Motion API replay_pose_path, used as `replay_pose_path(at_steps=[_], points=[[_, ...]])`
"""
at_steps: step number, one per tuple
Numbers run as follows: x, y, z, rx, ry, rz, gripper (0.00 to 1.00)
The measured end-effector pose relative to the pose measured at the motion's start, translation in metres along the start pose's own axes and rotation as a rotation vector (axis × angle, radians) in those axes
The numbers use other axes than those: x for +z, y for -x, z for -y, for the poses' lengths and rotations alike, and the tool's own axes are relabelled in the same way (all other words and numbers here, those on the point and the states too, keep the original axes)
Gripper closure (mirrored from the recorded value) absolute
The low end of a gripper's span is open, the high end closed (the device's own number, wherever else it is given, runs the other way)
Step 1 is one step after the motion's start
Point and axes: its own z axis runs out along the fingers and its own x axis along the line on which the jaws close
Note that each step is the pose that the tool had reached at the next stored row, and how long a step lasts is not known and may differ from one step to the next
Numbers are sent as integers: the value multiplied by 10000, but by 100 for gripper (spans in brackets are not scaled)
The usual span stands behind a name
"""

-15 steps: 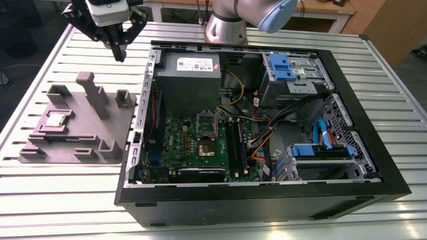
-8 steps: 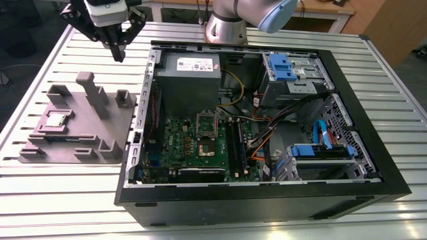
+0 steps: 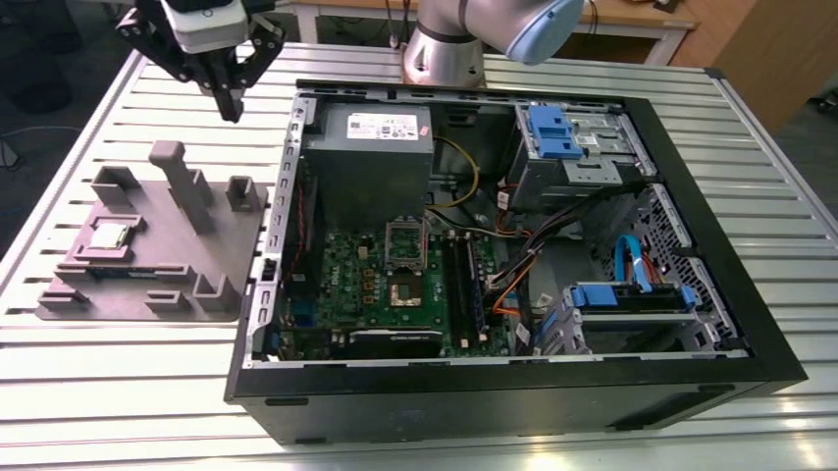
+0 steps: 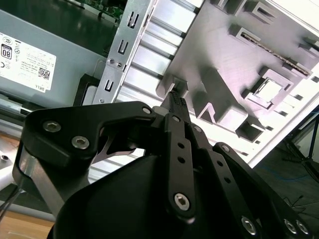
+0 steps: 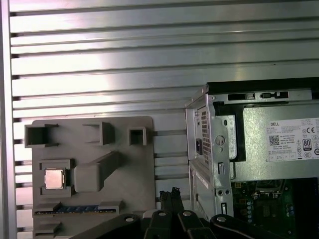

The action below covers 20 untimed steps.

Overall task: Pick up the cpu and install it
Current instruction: 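Reach for the cpu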

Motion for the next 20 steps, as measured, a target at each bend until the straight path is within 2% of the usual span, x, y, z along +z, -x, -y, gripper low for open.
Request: replay_pose_path(at_steps=[20], points=[[13,-45,4,1,-1,-12,90]])
